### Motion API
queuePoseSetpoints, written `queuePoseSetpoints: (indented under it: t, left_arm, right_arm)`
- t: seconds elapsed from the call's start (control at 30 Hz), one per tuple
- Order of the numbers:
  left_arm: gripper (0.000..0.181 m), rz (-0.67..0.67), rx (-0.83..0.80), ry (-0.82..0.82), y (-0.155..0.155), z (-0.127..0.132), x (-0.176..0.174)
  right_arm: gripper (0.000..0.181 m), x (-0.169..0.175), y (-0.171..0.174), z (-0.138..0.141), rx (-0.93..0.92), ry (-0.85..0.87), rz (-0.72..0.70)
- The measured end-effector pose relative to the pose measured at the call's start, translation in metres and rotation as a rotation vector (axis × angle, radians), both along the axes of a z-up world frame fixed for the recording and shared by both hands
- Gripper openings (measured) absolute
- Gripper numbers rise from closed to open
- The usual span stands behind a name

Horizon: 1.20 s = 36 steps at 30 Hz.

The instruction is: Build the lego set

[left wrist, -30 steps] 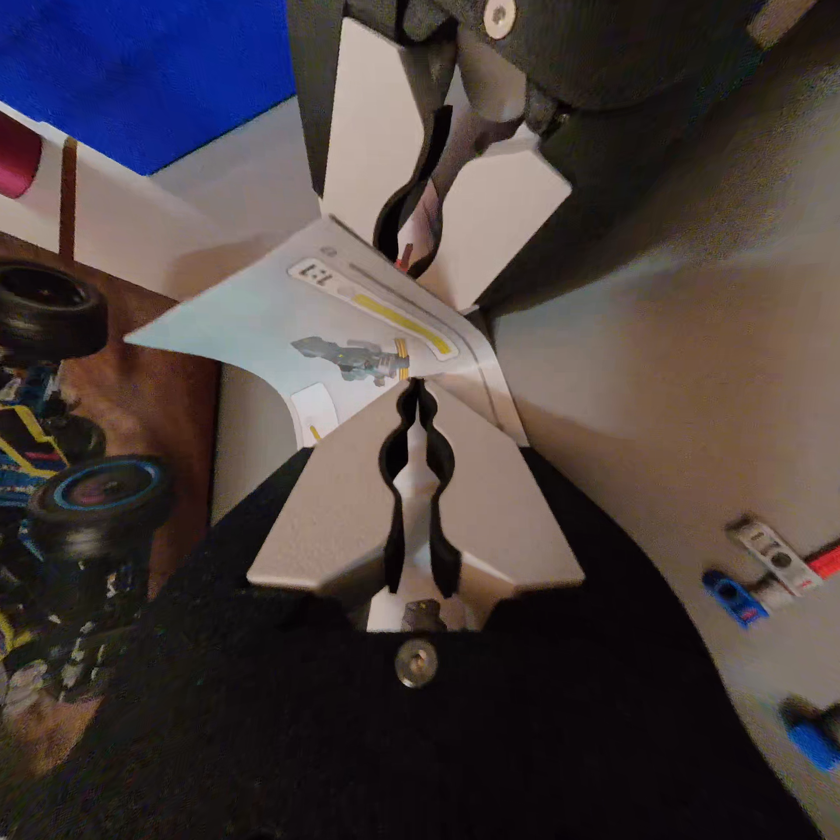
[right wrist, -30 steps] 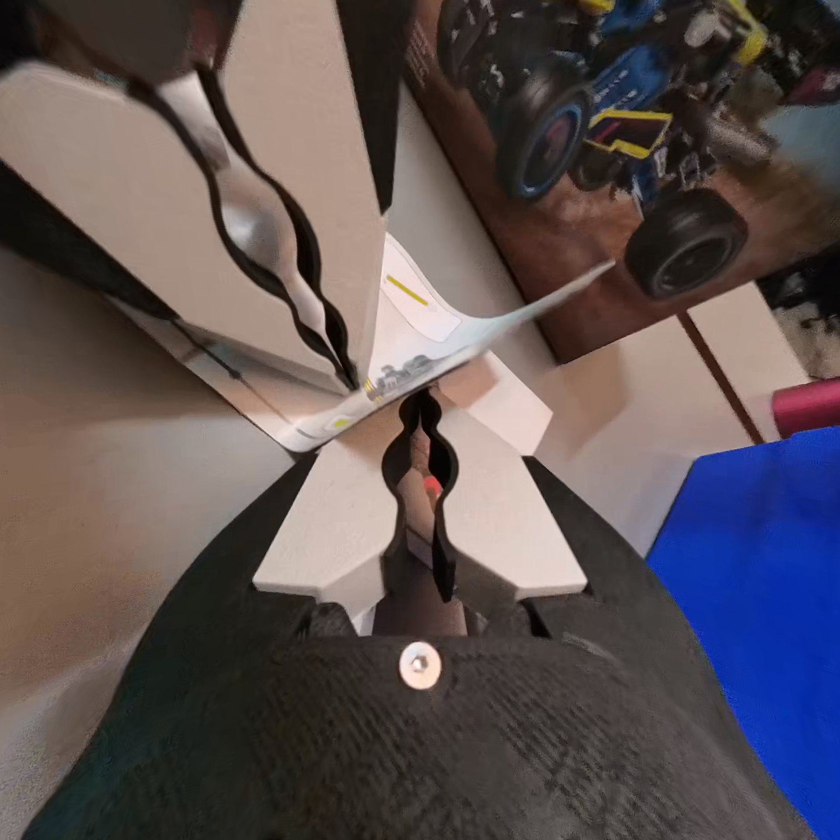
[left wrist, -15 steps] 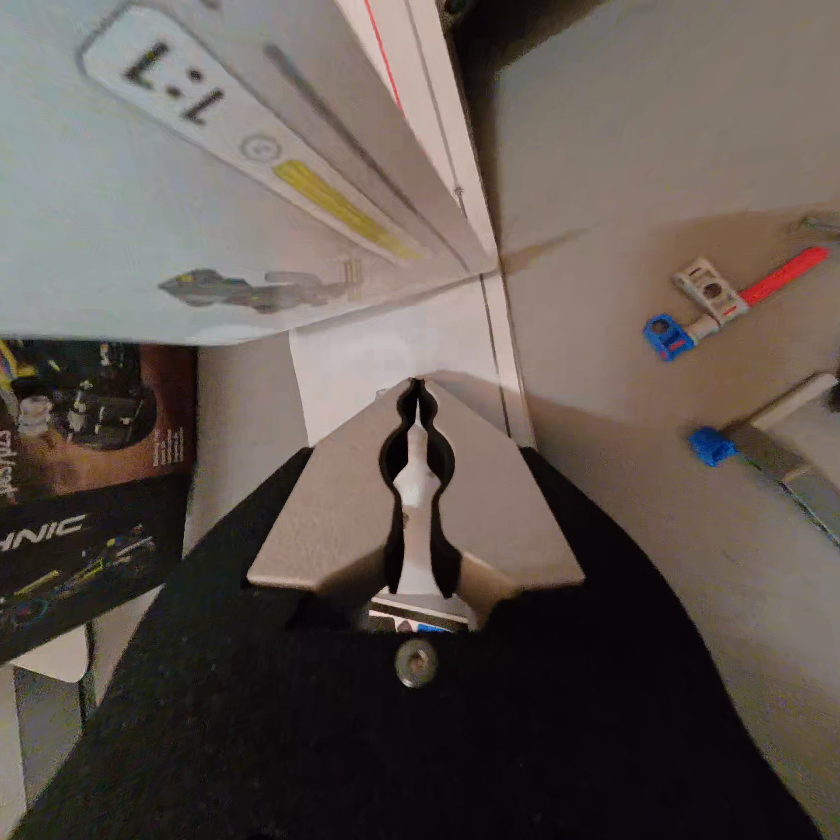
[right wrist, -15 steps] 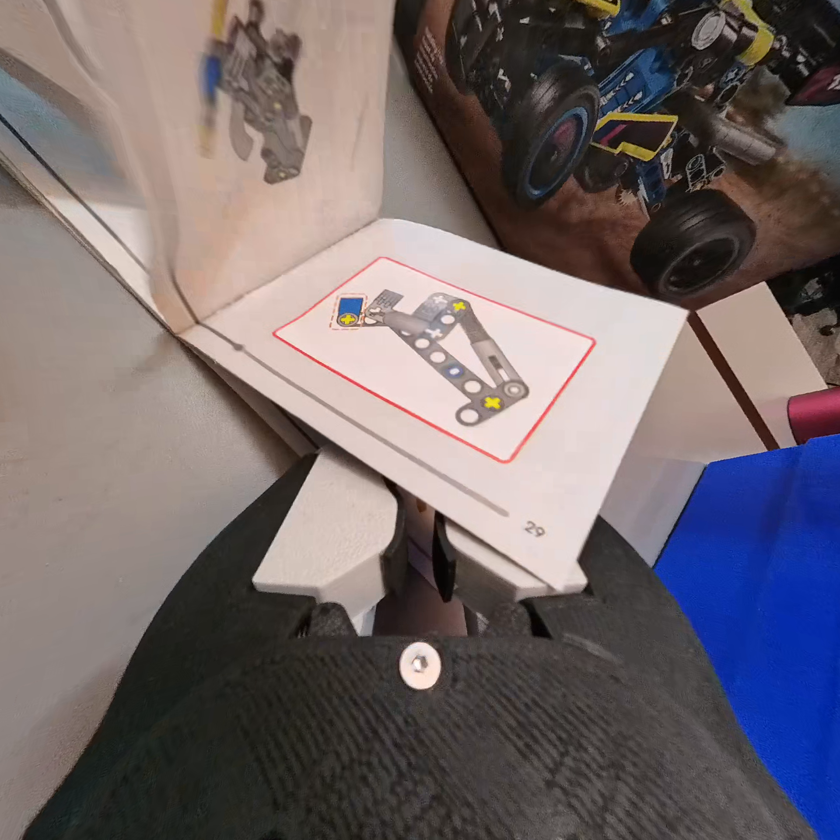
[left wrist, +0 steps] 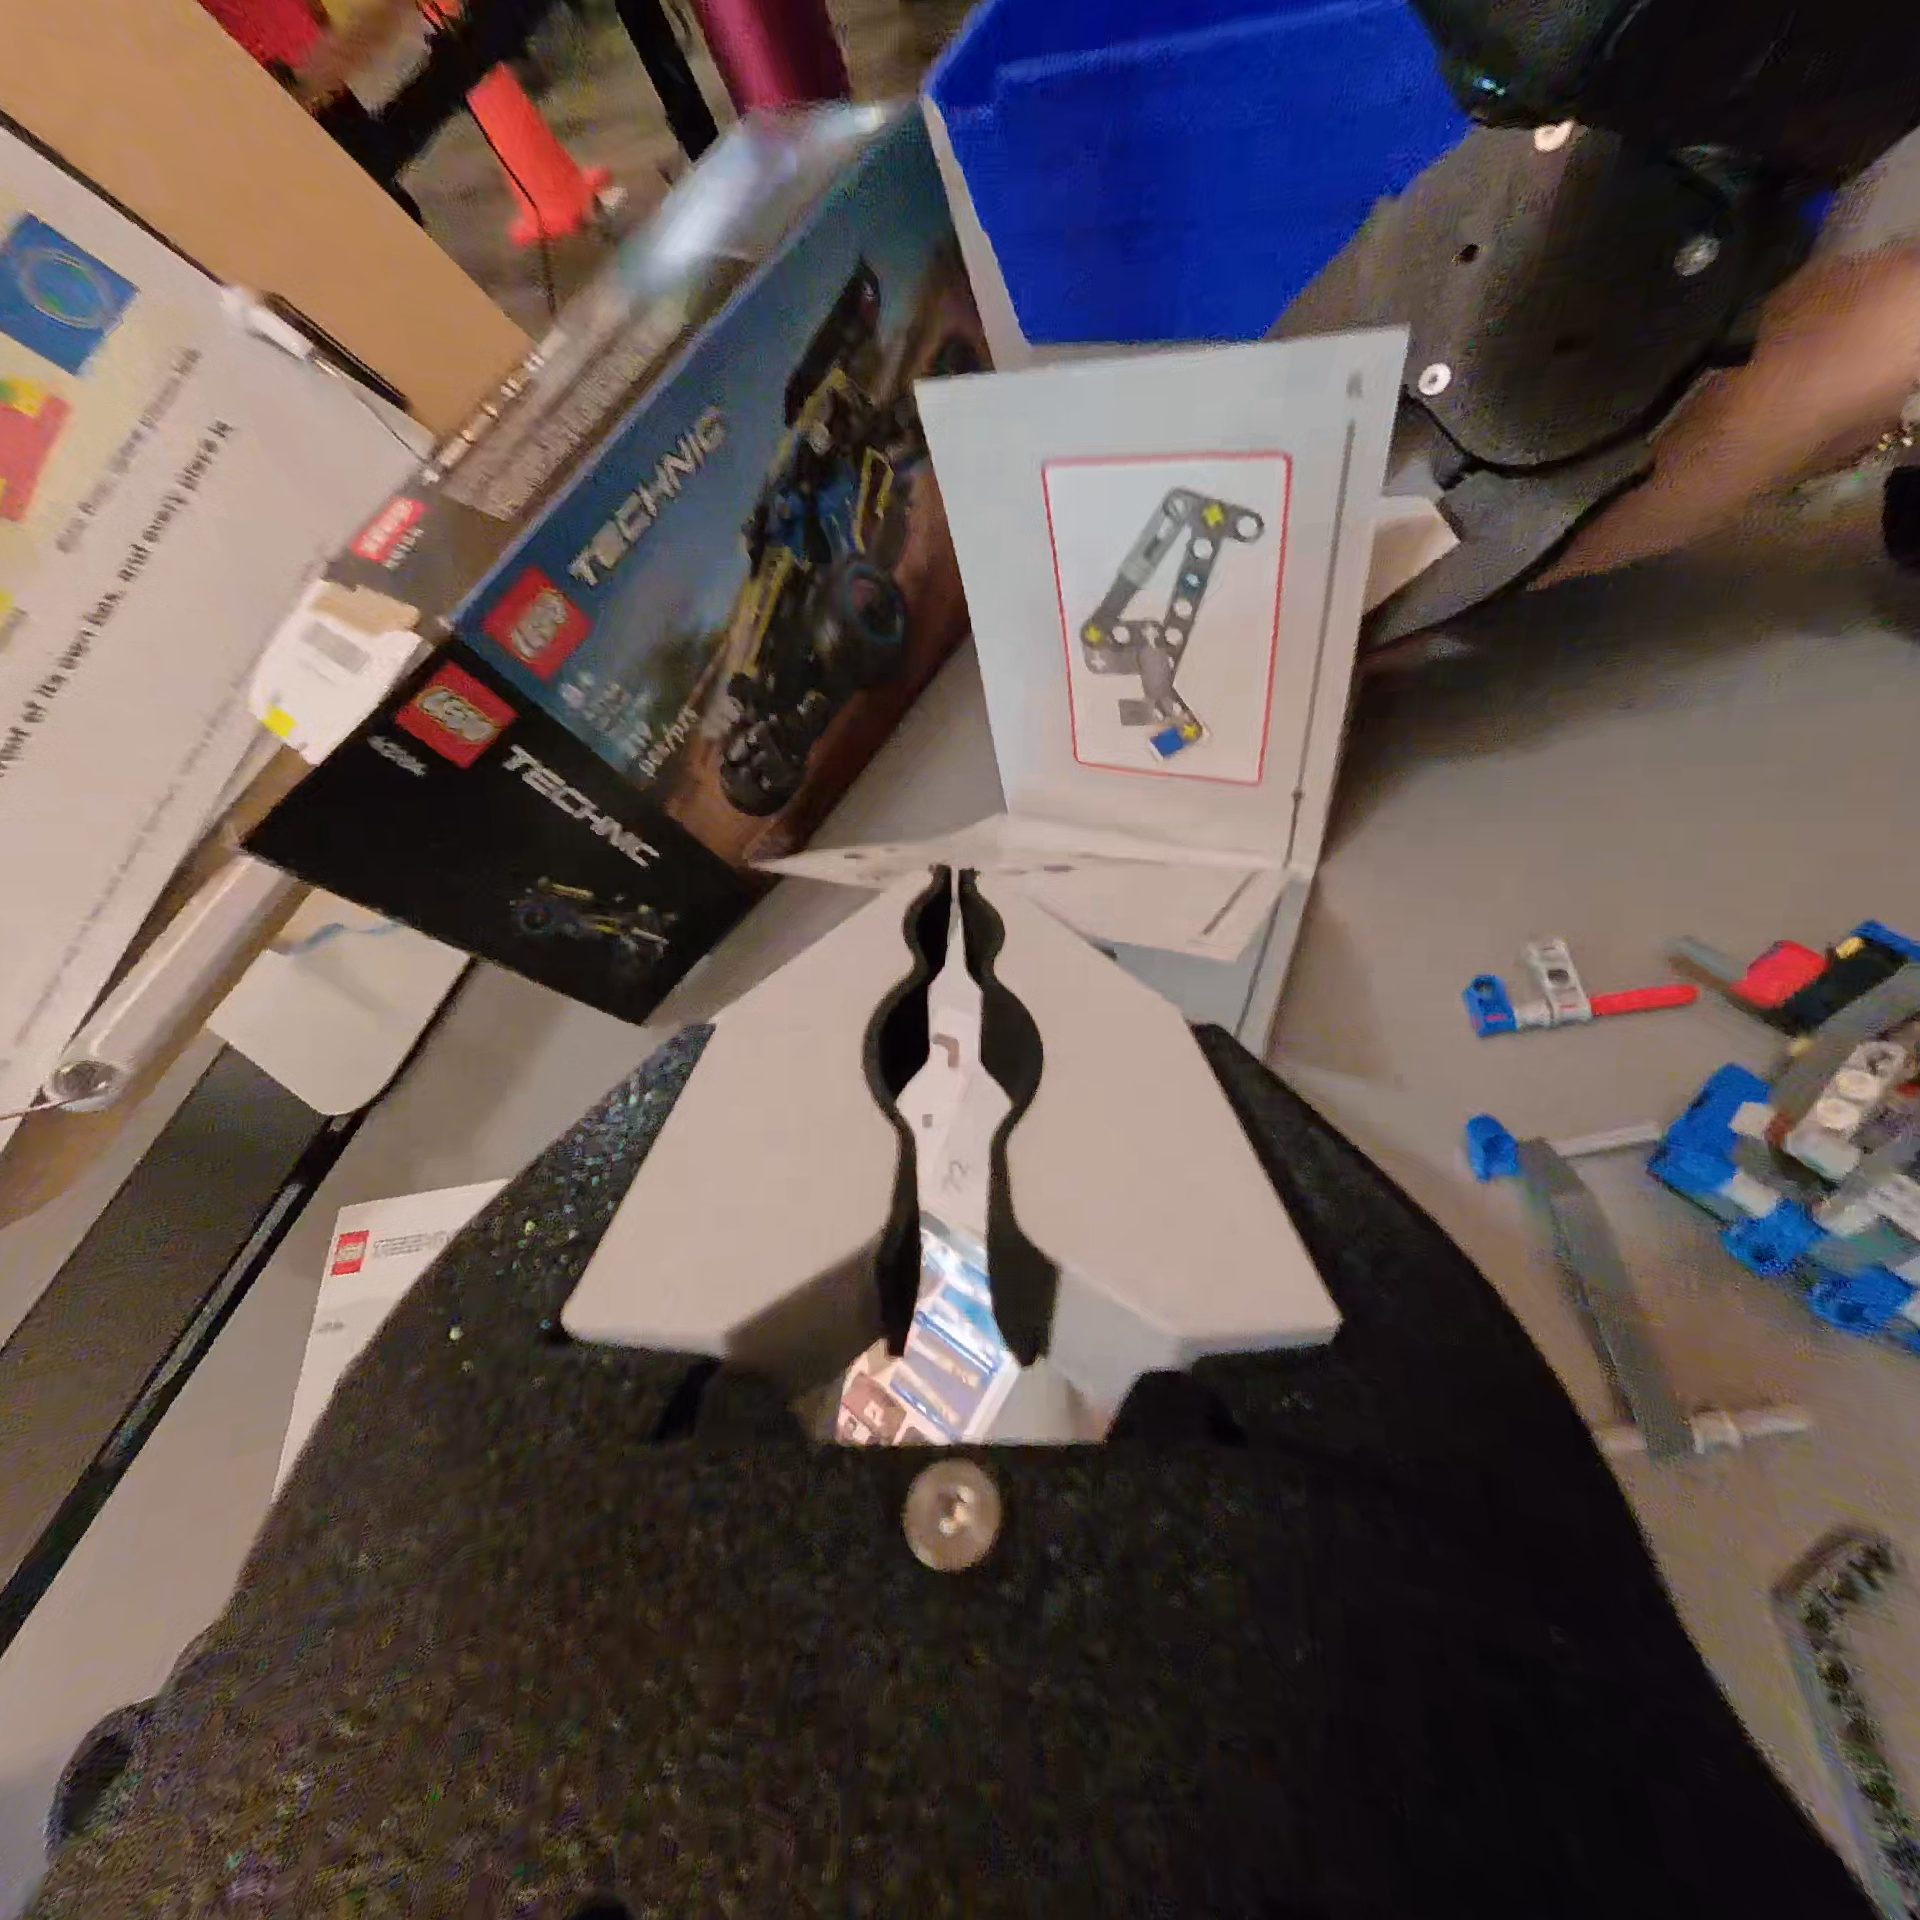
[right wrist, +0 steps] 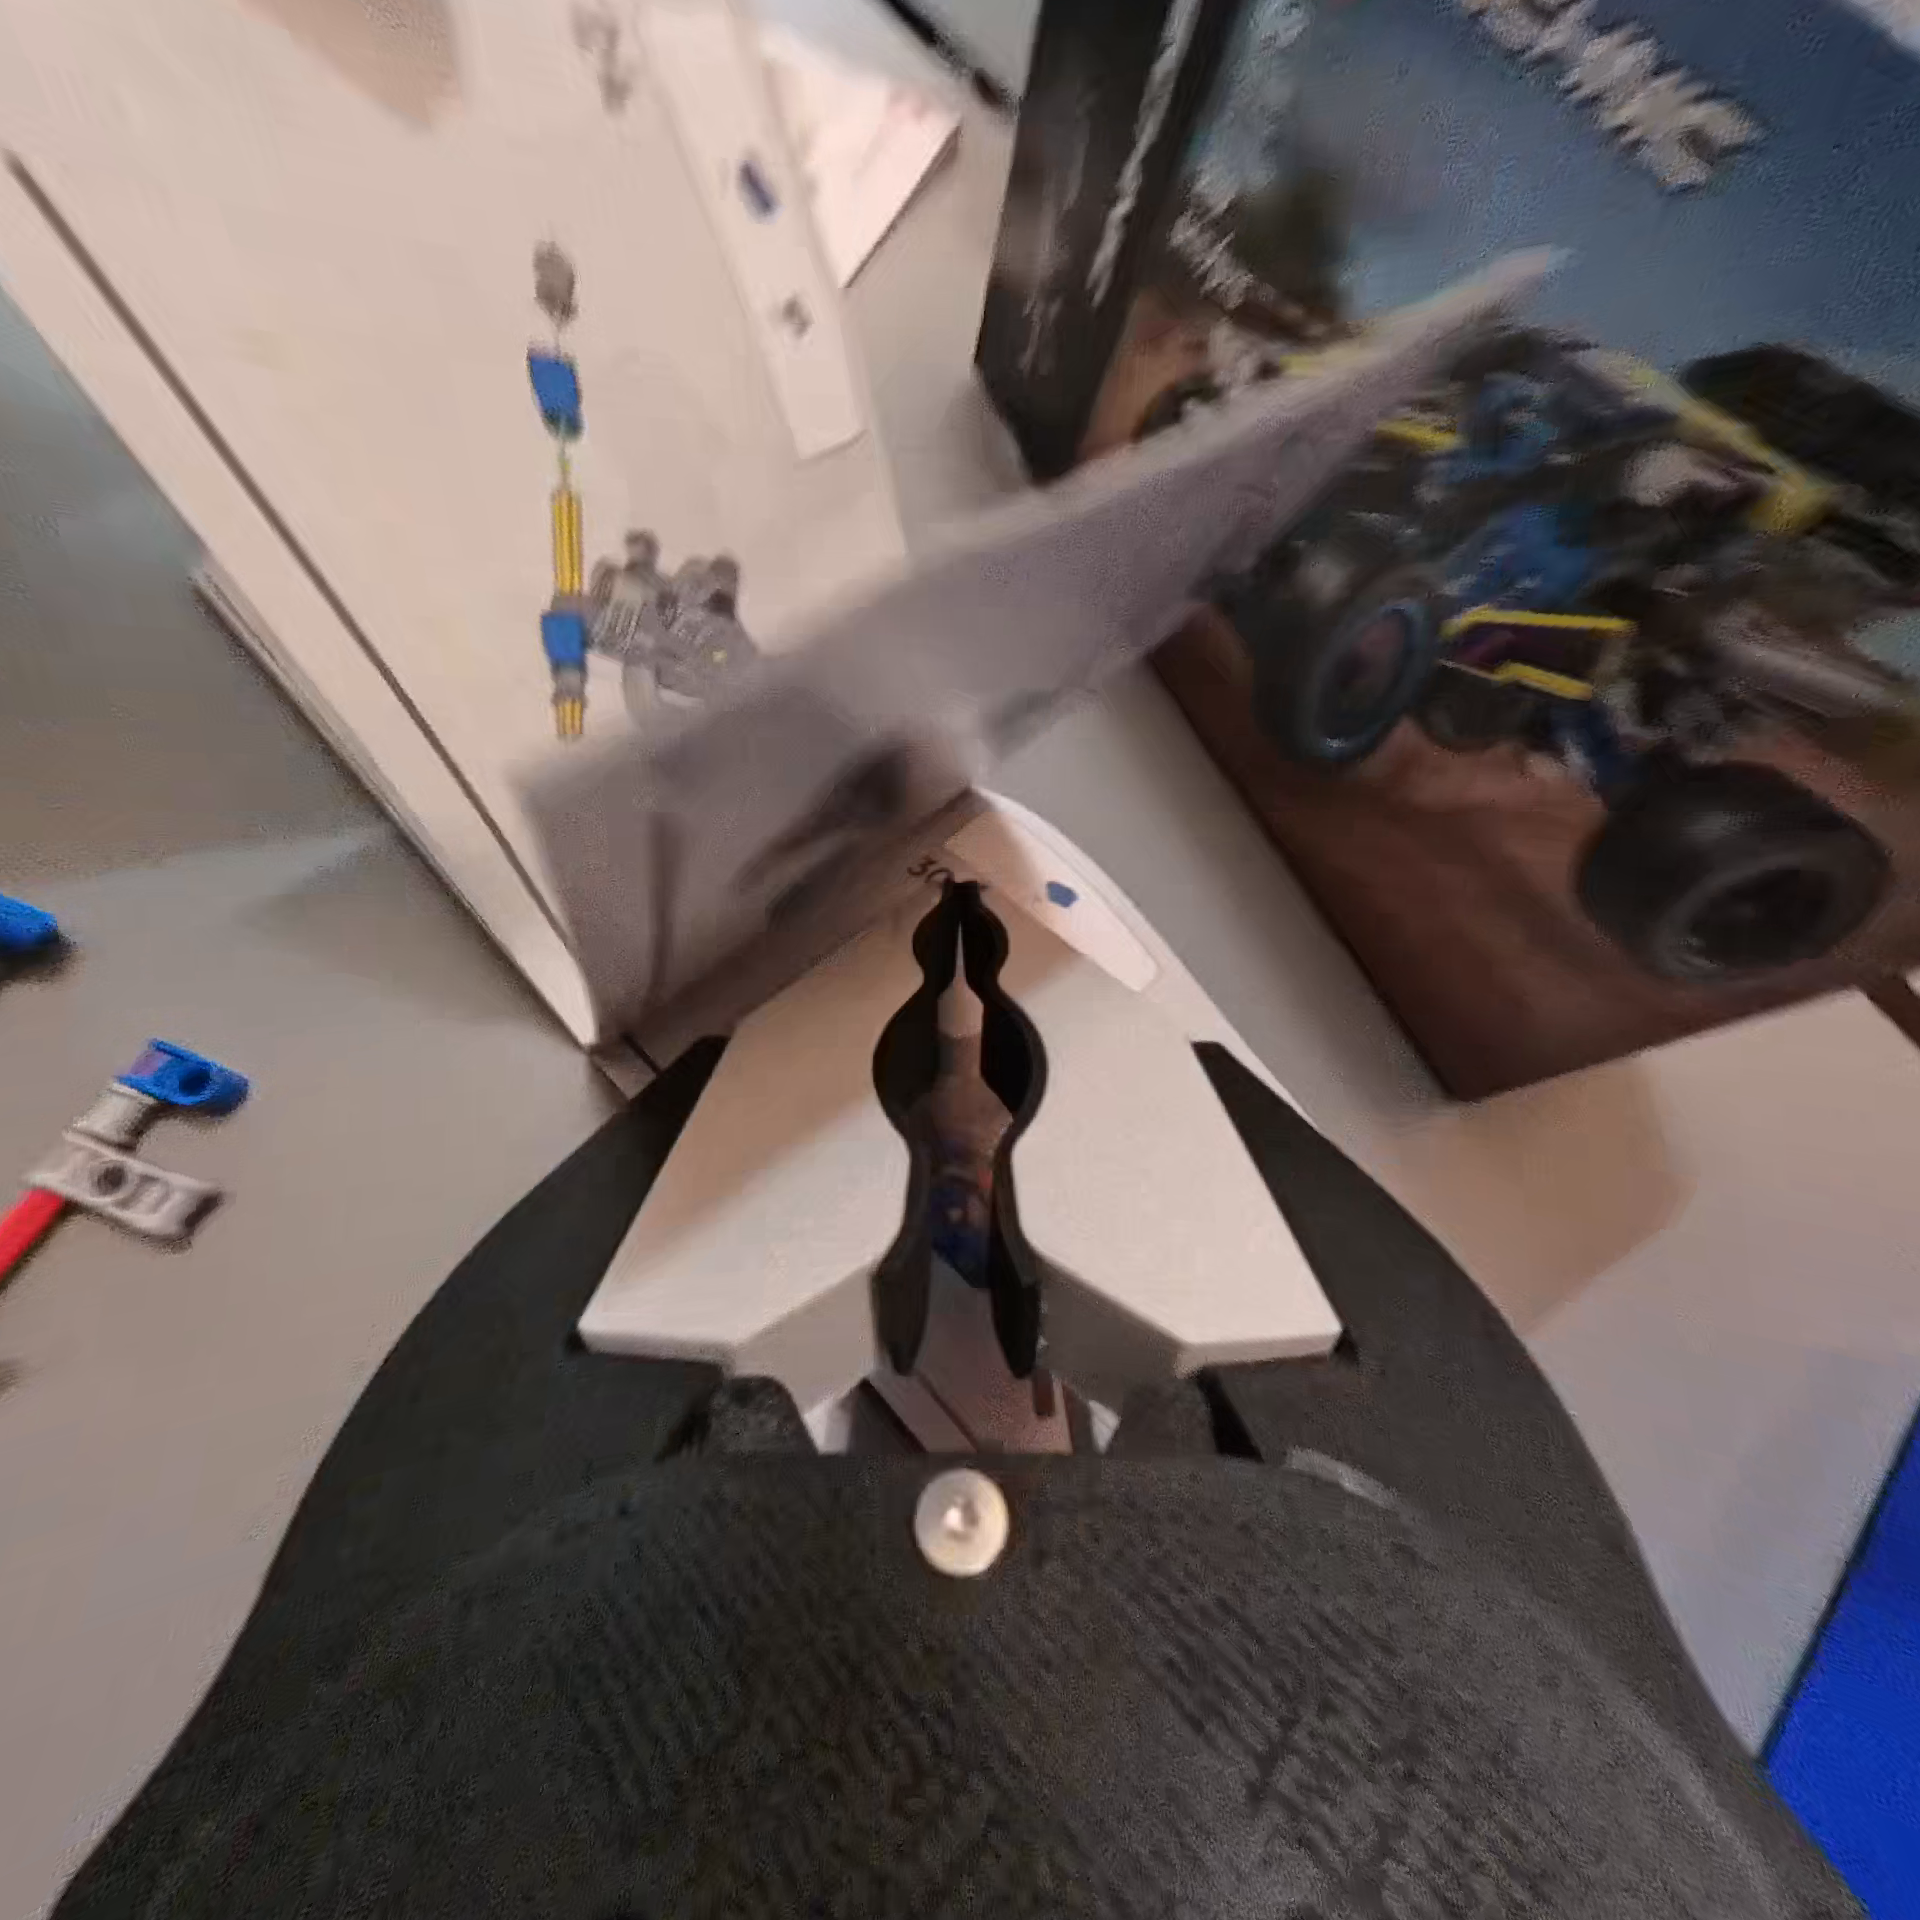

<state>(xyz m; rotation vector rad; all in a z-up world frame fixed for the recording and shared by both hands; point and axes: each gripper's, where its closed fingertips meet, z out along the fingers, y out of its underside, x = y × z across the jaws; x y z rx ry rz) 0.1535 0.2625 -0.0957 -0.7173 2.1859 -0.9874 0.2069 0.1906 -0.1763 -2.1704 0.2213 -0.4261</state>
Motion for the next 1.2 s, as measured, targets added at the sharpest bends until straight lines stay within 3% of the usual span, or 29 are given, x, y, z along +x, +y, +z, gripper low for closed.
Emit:
queuePoseSetpoints:
  t: [0.03, 0.1, 0.17, 0.23, 0.4, 0.53, 0.63, 0.73, 0.9, 1.0, 1.17, 1.2]
  left_arm:
    - [0.000, -0.011, 0.049, 0.037, 0.000, -0.010, -0.001]
    - [0.000, 0.115, 0.221, 0.002, 0.023, -0.016, 0.007]
    - [0.000, 0.175, 0.337, -0.134, 0.033, 0.004, 0.011]
    - [0.000, 0.217, 0.338, -0.175, 0.032, 0.019, 0.013]
    - [0.000, -0.059, 0.061, -0.040, -0.038, 0.004, 0.010]
    - [0.000, -0.184, 0.119, 0.061, -0.067, -0.053, 0.025]
    - [0.000, -0.259, 0.189, 0.071, -0.082, -0.088, 0.029]
    - [0.000, -0.295, 0.278, 0.077, -0.086, -0.107, 0.029]
    - [0.000, -0.335, 0.392, 0.058, -0.083, -0.109, 0.028]
    - [0.000, -0.359, 0.511, 0.102, -0.065, -0.109, 0.019]
    - [0.000, -0.292, 0.405, 0.109, -0.055, -0.107, 0.014]
    - [0.010, -0.260, 0.370, 0.077, -0.056, -0.100, 0.017]
  right_arm:
    - [0.000, -0.002, 0.005, -0.005, -0.030, -0.037, 0.014]
    - [0.000, -0.010, 0.018, -0.009, -0.053, -0.096, 0.059]
    - [0.000, -0.014, 0.024, -0.011, -0.093, -0.135, 0.073]
    - [0.000, -0.016, 0.026, -0.012, -0.109, -0.147, 0.083]
    - [0.000, -0.019, 0.027, -0.007, -0.048, -0.128, 0.089]
    - [0.000, -0.019, 0.019, 0.005, 0.002, -0.087, 0.059]
    - [0.000, -0.011, -0.001, -0.004, -0.054, -0.014, 0.015]
    - [0.000, -0.006, -0.012, -0.022, -0.146, -0.034, 0.008]
    - [0.000, -0.005, -0.009, -0.024, -0.154, -0.045, 0.019]
    - [0.000, -0.004, -0.009, -0.023, -0.124, -0.039, 0.007]
    - [0.004, -0.007, -0.011, -0.022, -0.117, -0.013, 0.037]
    - [0.007, -0.008, -0.014, -0.022, -0.100, 0.026, 0.041]
